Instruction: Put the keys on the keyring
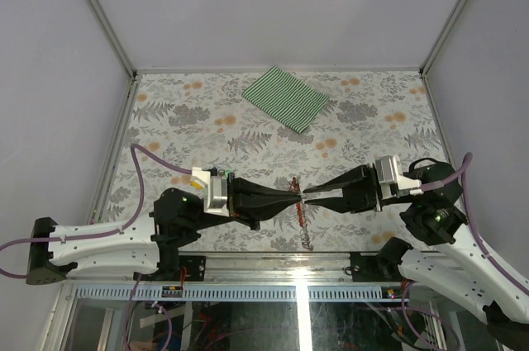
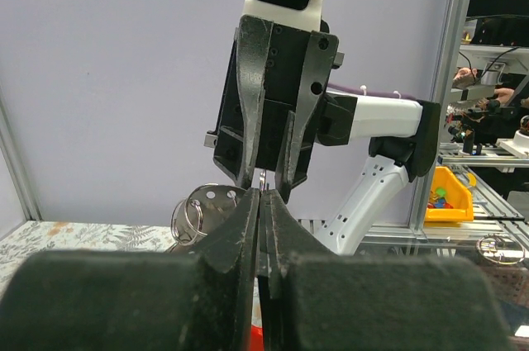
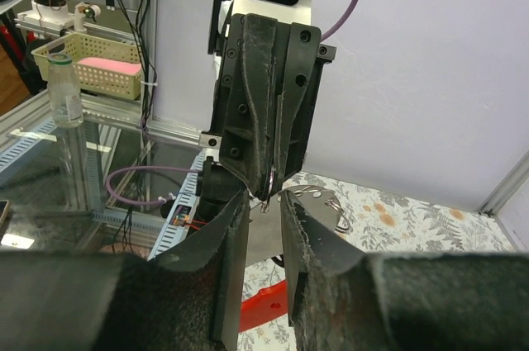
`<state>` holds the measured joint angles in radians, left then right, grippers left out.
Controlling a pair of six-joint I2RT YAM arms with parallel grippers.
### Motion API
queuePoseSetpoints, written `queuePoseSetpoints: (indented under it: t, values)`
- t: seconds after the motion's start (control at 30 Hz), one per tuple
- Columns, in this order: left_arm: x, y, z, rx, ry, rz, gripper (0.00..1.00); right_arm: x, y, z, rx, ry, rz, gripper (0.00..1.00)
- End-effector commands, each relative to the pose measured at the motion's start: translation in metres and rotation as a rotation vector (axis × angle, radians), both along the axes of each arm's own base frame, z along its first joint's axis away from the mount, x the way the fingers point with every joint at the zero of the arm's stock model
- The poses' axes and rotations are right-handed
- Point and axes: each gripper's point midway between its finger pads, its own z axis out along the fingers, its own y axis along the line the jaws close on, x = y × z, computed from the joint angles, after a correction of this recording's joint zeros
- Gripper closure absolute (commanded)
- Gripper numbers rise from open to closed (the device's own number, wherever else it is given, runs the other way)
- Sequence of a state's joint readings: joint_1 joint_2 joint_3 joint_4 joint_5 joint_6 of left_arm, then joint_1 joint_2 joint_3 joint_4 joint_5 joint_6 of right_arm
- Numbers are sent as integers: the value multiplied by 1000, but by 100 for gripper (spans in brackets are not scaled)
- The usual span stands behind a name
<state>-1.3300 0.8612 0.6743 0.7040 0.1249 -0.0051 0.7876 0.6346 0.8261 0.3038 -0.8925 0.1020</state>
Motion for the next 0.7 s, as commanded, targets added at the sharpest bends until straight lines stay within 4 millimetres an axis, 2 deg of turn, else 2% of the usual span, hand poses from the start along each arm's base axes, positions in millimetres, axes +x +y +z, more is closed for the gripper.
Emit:
queuePoseSetpoints:
  t: [0.0,0.23,0.47,0.53,0.57,0.67]
  values:
    - [-7,14,43,-134,-32,-16,100,-7,0,10,29,-33,35,73]
    - [-7,14,43,-132,-34,-16,100,-7,1,7,18,-26,41,77]
    - [-6,14,43,-133,-34,-12,100,-8,1,6,1,-21,53,99]
    - [-7,14,42,-130,-34,-16,100,-7,1,6,-9,-31,45,100]
    - [-7,14,43,-129,-32,-15,98,-6,0,7,-12,-40,35,100]
    - [-7,13,39,-109,-29,-15,83,0,-3,9,-35,-83,-22,100]
